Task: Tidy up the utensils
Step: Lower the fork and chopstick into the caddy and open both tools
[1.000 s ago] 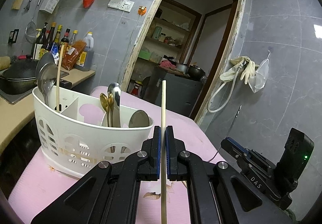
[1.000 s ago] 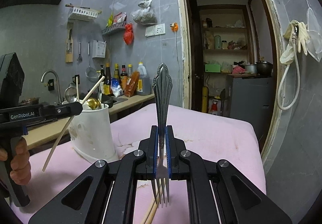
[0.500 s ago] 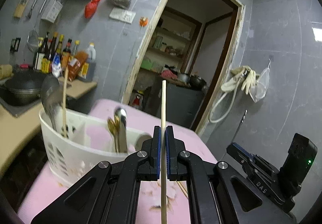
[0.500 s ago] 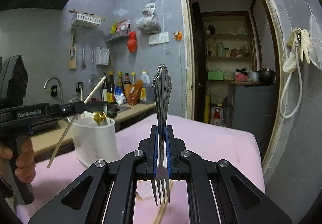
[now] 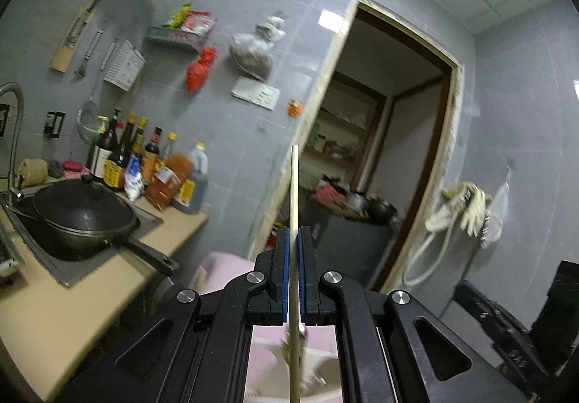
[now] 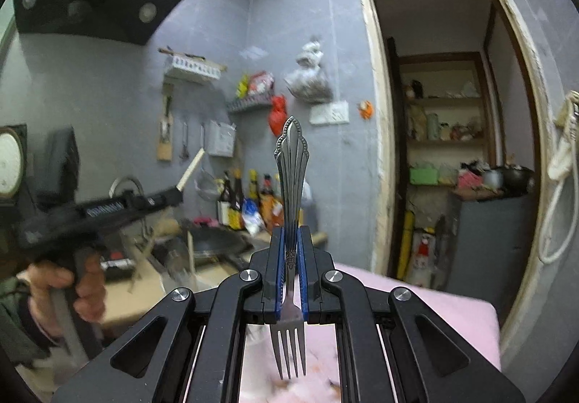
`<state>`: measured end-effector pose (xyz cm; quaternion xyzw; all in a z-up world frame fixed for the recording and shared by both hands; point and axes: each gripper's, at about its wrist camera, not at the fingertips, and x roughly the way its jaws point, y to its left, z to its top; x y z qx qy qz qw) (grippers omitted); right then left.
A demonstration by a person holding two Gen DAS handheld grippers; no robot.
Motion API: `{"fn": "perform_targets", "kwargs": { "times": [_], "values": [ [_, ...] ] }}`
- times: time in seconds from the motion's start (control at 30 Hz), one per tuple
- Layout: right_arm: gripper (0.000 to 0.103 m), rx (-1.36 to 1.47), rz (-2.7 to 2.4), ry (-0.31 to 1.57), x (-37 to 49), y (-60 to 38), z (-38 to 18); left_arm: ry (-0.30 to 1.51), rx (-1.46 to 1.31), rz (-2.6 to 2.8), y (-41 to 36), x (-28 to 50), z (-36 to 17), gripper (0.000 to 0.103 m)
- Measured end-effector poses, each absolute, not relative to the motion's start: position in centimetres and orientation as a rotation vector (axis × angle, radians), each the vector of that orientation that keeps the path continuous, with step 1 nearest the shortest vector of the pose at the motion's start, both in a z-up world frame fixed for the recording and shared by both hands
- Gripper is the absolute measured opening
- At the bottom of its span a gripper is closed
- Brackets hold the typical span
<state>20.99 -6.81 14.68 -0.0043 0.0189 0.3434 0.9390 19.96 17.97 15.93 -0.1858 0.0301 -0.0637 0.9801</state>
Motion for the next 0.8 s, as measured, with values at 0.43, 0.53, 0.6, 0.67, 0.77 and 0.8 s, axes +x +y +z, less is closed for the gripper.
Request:
{"fn": "perform_targets", "kwargs": {
  "times": [0.43, 0.53, 0.6, 0.67, 0.77, 0.8],
  "values": [
    [0.005, 0.052, 0.788, 0.051, 24.0, -0.8, 13.7, -0.061, -0.404, 0.003, 21.9, 22.5, 13.1, 0.002],
    [0.005, 0.067, 0.788, 0.080, 24.8, -0.4, 12.3, -0.075, -0.407, 0.030, 21.8, 22.8, 12.1, 0.002],
    [0.005, 0.063, 0.788, 0.096, 25.2, -0.3, 11.6, -0.080, -0.400, 0.047, 21.6, 22.8, 11.5, 0.002],
    [0.005, 0.044, 0.782, 0.110, 25.3, -0.1, 10.8, -0.090, -0.384, 0.070, 21.3, 22.8, 10.8, 0.002],
    [0.005, 0.035, 0.778, 0.140, 25.6, -0.1, 9.7, -0.112, -0.360, 0.105, 20.6, 22.5, 9.8, 0.002],
    [0.005, 0.032, 0.775, 0.147, 25.7, -0.1, 9.4, -0.116, -0.349, 0.113, 20.3, 22.5, 9.5, 0.002]
  ]
}}
